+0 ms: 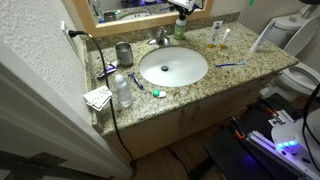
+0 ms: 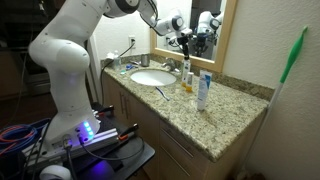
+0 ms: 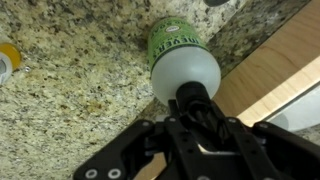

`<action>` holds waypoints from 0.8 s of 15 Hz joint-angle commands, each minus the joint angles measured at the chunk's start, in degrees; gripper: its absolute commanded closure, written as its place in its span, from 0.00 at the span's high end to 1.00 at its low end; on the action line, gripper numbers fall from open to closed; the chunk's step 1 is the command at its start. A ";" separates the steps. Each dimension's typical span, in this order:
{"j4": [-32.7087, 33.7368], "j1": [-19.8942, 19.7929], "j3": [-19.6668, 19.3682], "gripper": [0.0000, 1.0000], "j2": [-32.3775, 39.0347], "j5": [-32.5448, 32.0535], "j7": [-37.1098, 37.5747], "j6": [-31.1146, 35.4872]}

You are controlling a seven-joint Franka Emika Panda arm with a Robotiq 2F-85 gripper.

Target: Move the container from the left of the faucet to the right of the faucet.

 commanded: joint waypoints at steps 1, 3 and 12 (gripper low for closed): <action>0.78 -0.14 0.49 0.62 -1.06 0.49 -0.37 -3.18; -0.67 0.36 0.40 0.76 -3.88 -0.15 -0.83 -4.11; -1.46 -0.53 3.33 1.00 -13.11 0.86 -6.49 -9.00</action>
